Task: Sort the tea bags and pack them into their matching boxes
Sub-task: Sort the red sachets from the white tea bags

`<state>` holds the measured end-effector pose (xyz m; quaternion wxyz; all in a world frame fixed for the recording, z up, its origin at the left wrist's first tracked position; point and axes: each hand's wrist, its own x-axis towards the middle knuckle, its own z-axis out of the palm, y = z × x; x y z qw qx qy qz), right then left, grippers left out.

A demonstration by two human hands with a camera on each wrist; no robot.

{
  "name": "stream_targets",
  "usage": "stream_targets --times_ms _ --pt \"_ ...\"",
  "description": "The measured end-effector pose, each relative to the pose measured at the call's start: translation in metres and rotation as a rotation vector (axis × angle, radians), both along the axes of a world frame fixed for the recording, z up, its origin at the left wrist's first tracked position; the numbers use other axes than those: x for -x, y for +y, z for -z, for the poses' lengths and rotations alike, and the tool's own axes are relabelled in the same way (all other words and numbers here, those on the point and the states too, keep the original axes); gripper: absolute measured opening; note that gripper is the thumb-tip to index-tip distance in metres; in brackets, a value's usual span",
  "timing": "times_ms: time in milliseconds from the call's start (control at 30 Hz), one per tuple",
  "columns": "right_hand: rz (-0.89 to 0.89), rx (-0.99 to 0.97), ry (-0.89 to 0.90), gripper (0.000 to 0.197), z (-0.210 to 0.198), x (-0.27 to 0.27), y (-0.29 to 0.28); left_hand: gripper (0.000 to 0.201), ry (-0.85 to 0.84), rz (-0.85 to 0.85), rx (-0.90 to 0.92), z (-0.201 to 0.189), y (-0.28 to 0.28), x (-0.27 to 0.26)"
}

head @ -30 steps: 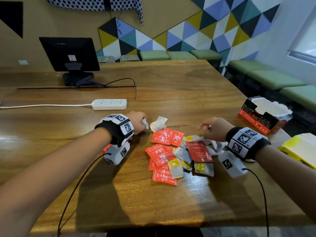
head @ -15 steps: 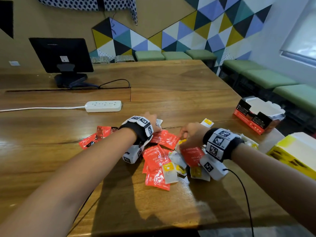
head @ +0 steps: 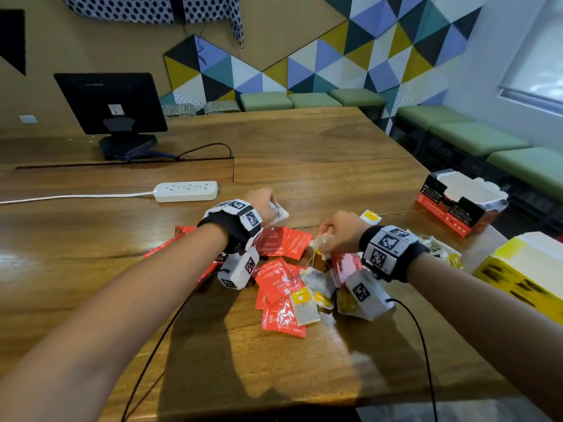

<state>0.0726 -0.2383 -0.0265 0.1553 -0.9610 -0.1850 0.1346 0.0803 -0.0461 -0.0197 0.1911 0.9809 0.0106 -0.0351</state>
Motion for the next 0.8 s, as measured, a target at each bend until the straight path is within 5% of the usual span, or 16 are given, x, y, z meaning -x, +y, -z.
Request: stream_targets --times_ms 233,333,567,800 --pt "0.226 -0.655 0.011 0.028 -0.011 -0.001 -0.032 0.029 -0.057 -0.044 0.087 -0.016 -0.007 0.002" --pt "0.316 -0.764 -0.019 0.025 -0.017 0.000 -0.053 0.030 -0.025 -0.017 0.168 -0.015 -0.024 0.004" --pt "0.351 -0.273 -0.304 0.002 -0.015 0.001 -0.112 0.032 -0.076 0.097 0.431 -0.009 -0.087 0.005" --pt "0.248 0.198 -0.209 0.023 -0.003 0.014 -0.137 0.025 -0.040 0.259 0.444 0.007 -0.141 0.004"
